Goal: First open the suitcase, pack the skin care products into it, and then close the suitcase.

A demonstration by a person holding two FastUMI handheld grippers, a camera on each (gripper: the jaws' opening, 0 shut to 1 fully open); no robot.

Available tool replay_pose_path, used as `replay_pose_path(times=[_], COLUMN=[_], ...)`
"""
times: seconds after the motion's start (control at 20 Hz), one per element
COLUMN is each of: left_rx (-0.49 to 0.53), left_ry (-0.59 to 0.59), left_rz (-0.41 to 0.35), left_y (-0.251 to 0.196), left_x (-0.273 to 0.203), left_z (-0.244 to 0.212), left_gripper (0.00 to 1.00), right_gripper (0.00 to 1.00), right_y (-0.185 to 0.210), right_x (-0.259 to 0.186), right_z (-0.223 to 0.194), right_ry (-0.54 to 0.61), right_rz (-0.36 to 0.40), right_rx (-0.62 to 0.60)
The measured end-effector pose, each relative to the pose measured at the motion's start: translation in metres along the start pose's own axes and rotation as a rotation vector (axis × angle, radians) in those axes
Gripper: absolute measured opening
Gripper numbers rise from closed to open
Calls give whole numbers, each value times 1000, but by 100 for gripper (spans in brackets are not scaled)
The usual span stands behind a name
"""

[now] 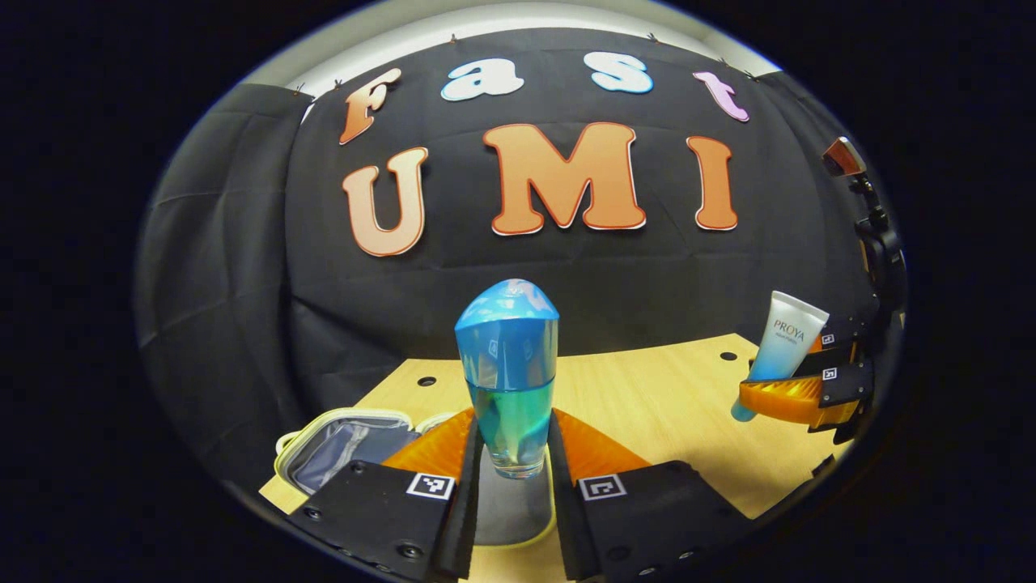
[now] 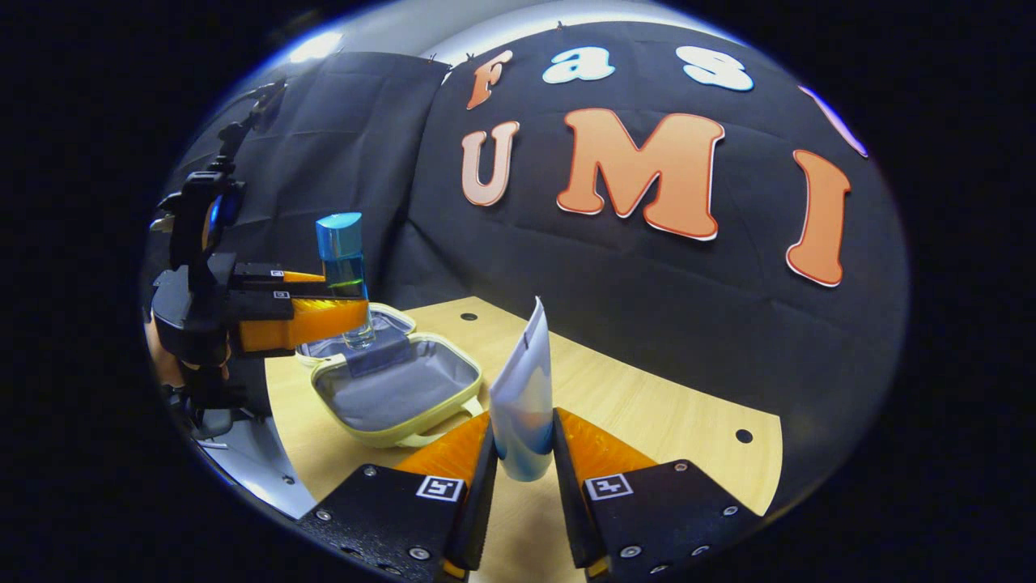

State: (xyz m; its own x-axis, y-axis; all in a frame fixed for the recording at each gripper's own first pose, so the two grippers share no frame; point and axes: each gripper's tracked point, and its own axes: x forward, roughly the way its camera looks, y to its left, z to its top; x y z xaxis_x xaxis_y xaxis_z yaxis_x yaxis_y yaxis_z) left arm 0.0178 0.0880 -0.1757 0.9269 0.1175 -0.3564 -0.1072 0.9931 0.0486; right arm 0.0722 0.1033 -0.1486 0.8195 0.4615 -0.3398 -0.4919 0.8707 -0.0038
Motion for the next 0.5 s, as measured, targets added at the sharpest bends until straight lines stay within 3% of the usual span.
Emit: replay_pose_path(times=[0.5], left_rx=[-30], left_ry=[119], left_rz=[-39], left_y=[87], left_x=[26], left_z=[-35], left_gripper=[41], right_gripper=[40], right_y=[52], right_x=[39], right_z=[37], right_ry=[14], right_rz=[-5], right_rx=[75])
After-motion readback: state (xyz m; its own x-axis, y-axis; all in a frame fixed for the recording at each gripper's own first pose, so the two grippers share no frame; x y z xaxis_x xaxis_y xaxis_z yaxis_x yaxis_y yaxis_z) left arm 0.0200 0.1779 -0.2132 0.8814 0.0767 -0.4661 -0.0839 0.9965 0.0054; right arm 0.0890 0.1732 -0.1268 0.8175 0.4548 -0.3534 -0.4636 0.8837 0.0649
